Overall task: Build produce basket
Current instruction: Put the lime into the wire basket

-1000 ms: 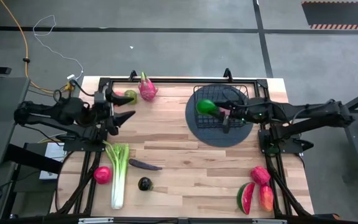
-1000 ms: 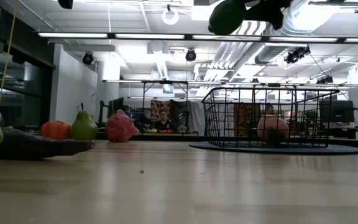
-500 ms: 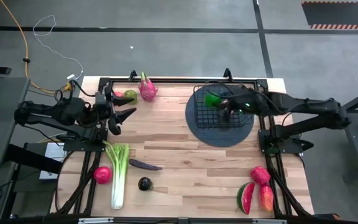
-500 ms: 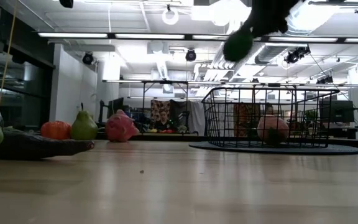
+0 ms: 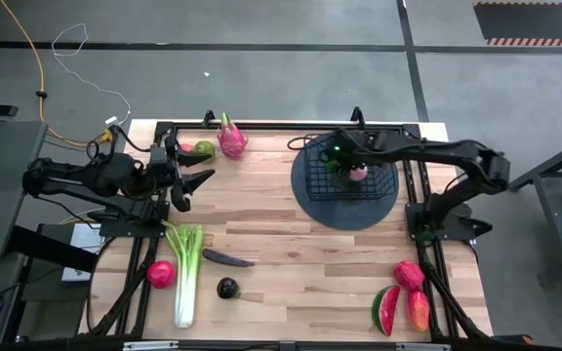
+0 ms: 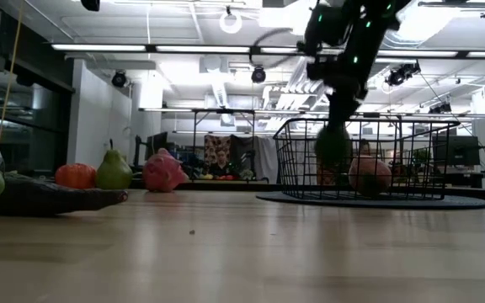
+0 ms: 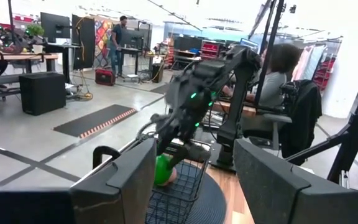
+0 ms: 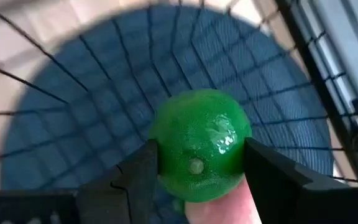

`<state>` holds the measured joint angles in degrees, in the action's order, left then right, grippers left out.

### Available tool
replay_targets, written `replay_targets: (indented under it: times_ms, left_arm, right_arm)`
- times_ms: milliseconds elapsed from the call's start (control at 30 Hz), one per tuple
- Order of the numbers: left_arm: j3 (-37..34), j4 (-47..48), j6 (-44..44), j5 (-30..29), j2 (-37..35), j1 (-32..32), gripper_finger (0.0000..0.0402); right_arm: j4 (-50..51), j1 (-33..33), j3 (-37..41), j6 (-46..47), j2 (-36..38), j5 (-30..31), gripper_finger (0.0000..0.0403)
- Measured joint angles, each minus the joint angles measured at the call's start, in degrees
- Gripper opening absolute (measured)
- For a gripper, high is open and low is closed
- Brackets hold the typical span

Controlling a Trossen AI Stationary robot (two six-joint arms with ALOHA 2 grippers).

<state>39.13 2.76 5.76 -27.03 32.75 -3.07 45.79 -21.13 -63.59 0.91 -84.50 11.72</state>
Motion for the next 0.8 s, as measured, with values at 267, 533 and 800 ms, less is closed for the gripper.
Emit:
replay_targets:
  times_ms: [267, 533, 800]
  left_arm:
    - [0.00, 0.00, 0.00, 0.00, -0.02, 0.02, 0.0202]
    - [0.00, 0.00, 0.00, 0.02, 0.00, 0.01, 0.0202]
    - [0.00, 0.00, 0.00, 0.00, -0.01, 0.04, 0.0202]
  right_arm:
    - [3.33, -3.12, 0.00, -2.01, -5.56, 3.42, 0.0199]
    - [5.44, -4.12, 0.00, 0.30, -5.41, 4.60, 0.0201]
    - [5.56, -4.12, 0.00, 4.11, -5.41, 4.60, 0.0220]
